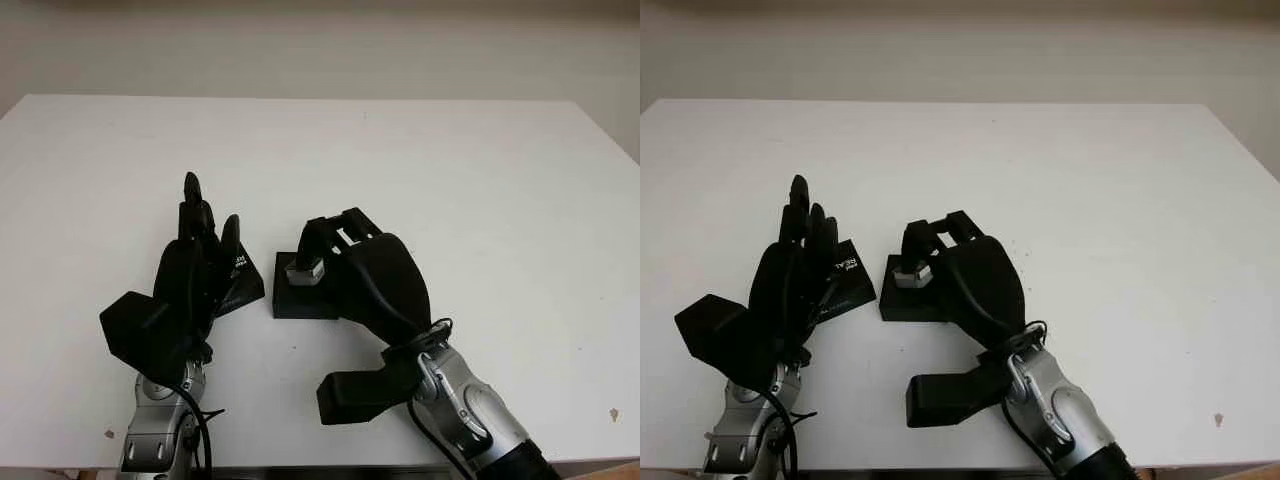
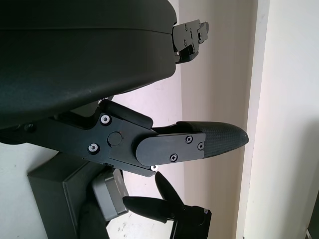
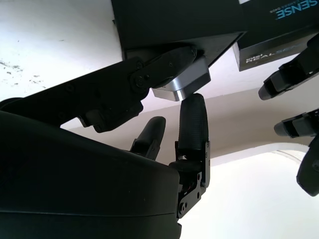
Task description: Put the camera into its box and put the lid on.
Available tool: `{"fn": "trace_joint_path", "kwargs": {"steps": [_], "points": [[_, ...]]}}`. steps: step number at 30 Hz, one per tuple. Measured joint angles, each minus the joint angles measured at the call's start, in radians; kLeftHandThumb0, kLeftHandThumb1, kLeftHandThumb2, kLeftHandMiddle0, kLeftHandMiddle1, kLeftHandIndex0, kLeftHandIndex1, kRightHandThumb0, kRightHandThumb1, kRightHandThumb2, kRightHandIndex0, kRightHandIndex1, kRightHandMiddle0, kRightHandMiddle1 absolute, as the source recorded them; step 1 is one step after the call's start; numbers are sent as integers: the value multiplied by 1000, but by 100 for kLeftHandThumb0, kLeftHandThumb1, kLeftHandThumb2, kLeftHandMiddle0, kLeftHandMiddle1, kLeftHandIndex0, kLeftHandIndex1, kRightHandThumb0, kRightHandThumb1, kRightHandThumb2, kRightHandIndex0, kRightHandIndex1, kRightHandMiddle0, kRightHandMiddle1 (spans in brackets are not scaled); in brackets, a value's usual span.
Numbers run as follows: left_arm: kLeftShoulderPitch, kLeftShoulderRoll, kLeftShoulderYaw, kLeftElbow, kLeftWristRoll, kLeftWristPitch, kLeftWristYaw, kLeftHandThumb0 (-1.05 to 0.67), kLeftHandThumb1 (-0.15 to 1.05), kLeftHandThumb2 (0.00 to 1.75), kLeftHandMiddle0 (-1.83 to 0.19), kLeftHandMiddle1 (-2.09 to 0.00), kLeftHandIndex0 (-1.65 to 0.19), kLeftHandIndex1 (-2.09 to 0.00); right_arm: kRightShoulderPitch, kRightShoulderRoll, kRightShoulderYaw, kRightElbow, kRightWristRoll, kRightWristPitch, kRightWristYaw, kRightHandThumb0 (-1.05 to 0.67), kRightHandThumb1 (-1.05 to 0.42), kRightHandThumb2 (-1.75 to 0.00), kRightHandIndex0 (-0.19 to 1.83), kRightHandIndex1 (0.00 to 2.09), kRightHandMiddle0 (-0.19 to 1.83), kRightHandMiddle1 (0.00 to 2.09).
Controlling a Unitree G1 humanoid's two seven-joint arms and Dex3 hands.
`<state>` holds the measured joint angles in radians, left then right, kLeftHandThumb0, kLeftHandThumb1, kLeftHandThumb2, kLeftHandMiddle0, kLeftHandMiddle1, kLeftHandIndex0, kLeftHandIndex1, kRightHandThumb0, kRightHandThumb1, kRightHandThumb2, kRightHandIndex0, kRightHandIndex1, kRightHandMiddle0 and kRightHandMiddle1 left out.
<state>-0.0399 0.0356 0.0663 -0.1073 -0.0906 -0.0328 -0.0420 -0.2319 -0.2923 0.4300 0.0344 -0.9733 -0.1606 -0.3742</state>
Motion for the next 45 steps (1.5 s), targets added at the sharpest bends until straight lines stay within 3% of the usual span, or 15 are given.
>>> {"fn": "trace_joint_path", "kwargs": {"steps": [9,45], "points": [[0,-1,3,0,-1,-1,1,-75,105,49,19,0,19,0,-16,-25,-44,36,118,-79,34,-31,-97,-5,28,80,33,177],[1,-1,4,2,0,-5,2,-77,105,48,19,0,19,0,-47,10,-56,120,149,-106,39,-30,-99,-5,24,82,27,184]]}}
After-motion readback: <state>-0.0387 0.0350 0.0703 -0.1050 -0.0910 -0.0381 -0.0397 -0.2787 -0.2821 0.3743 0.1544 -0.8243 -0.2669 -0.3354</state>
